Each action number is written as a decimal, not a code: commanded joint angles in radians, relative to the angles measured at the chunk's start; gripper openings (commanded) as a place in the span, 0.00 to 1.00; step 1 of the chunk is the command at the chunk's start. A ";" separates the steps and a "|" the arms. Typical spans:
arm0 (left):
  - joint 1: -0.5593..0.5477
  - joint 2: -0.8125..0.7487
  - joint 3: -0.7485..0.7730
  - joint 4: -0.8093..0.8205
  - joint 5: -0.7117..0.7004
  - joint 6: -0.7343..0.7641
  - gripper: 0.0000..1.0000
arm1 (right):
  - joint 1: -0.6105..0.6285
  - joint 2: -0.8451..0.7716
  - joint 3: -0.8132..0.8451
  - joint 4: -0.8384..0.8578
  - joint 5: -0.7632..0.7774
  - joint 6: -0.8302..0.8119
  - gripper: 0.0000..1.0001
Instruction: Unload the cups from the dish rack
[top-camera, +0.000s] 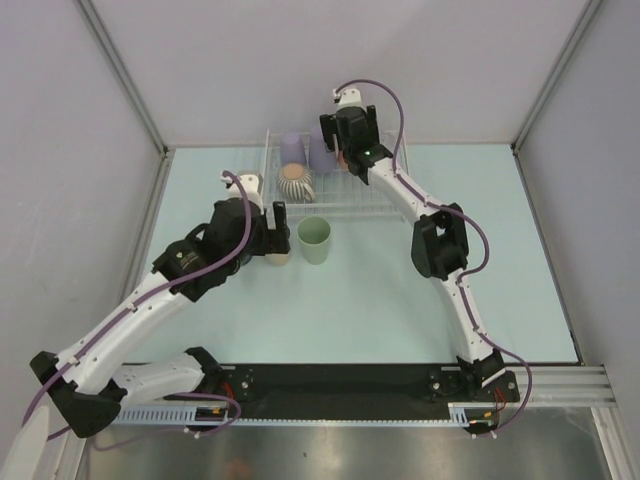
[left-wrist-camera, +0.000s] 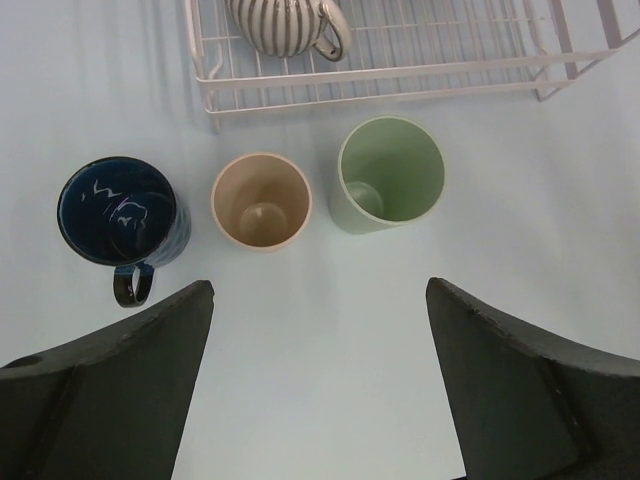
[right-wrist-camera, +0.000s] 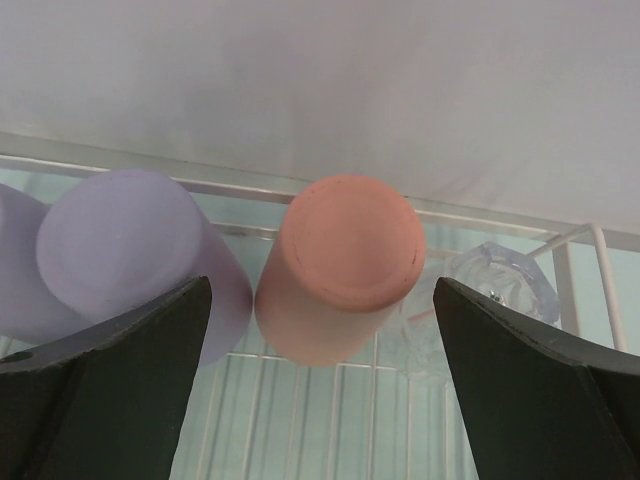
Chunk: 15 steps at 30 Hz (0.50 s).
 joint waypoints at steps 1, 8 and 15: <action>0.006 -0.009 -0.020 0.032 0.003 -0.010 0.93 | -0.002 0.011 0.041 0.080 0.040 -0.022 1.00; 0.006 0.003 -0.029 0.041 0.006 -0.006 0.93 | -0.019 0.034 0.042 0.114 0.043 -0.014 1.00; 0.006 0.013 -0.043 0.050 0.027 -0.018 0.93 | -0.043 0.088 0.095 0.105 0.027 -0.009 1.00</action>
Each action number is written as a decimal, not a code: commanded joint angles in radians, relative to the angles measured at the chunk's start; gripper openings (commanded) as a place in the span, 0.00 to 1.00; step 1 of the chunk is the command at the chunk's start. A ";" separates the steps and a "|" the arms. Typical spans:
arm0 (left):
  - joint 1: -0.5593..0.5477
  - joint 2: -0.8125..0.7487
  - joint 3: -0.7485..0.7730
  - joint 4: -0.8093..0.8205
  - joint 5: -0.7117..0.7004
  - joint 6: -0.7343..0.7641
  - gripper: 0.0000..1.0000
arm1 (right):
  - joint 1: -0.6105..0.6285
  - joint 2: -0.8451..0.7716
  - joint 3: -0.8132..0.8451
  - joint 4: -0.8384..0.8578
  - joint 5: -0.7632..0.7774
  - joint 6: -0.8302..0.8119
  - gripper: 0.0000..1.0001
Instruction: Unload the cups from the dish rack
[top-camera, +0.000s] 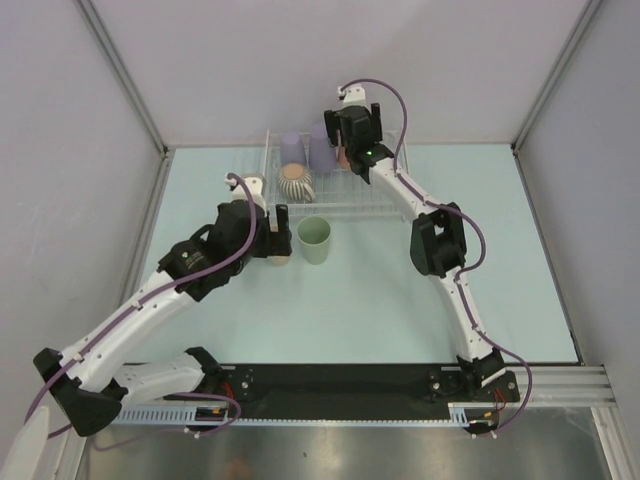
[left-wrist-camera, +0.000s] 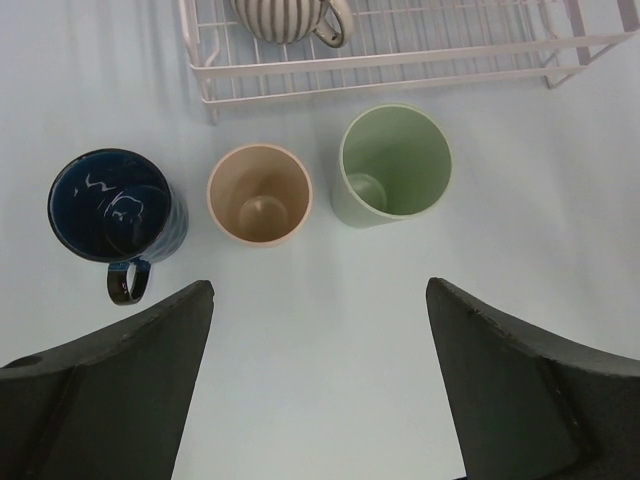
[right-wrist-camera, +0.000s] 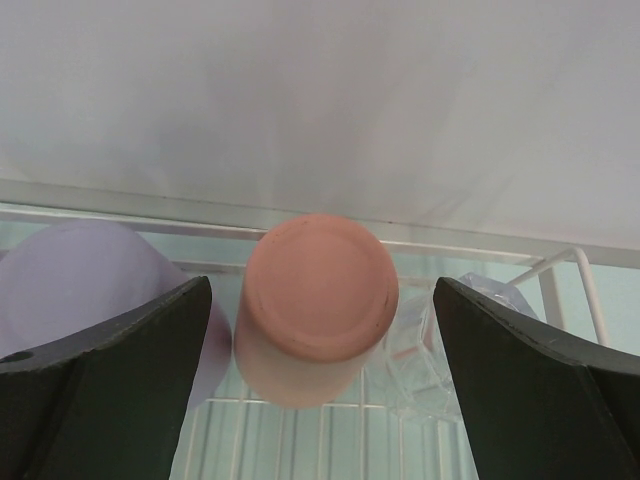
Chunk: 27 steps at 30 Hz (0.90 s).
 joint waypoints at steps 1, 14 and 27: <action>0.006 0.005 -0.011 0.040 0.027 -0.018 0.93 | -0.027 0.041 0.058 0.034 -0.006 0.016 1.00; 0.006 0.054 0.003 0.063 0.042 -0.016 0.93 | -0.042 0.056 0.061 0.038 -0.053 0.029 0.61; 0.006 0.042 -0.012 0.066 0.048 -0.042 0.93 | -0.041 0.015 0.012 0.042 -0.042 0.033 0.00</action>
